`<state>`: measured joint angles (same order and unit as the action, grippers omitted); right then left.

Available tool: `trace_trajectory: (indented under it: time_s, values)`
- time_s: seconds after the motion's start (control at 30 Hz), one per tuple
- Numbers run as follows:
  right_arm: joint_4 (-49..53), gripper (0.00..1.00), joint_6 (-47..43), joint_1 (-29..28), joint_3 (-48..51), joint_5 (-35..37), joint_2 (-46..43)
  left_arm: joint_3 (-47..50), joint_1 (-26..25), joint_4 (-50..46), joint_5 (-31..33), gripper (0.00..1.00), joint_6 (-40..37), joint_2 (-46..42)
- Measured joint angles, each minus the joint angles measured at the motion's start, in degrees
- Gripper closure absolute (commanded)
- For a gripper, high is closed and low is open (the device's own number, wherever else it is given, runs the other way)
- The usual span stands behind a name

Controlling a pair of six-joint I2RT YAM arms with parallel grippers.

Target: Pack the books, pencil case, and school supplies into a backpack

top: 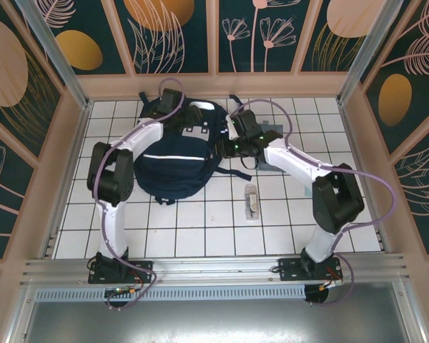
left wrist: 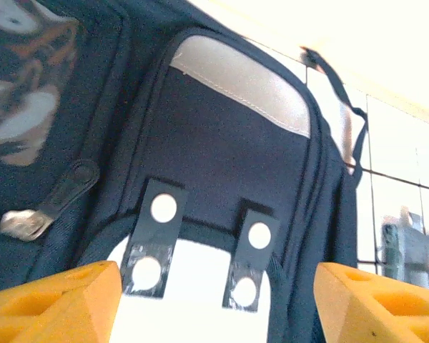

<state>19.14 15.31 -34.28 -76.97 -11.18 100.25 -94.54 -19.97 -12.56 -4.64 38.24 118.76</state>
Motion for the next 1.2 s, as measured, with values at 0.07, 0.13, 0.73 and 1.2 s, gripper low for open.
trace_trajectory:
  time_s: [0.07, 0.13, 0.73, 1.2]
  values:
    - [-0.7, 0.8, 0.0, 0.0, -2.9, 0.5, 3.4, 3.8, 0.0, 0.3, -0.1, 0.28, -0.8, -4.7]
    - [-0.7, 0.83, -0.2, 0.0, -5.7, 1.1, 6.9, 8.5, 0.0, 1.2, -0.8, 0.28, -1.1, -9.1]
    - [0.8, 0.73, -0.4, -0.9, -15.6, 1.2, 21.8, 29.9, 0.1, 9.2, -5.9, 0.29, -0.2, -12.3]
    - [0.7, 0.71, -1.4, -1.8, -12.6, 3.7, 21.9, 30.3, 0.2, 11.0, -6.5, 0.29, 0.3, -11.9]
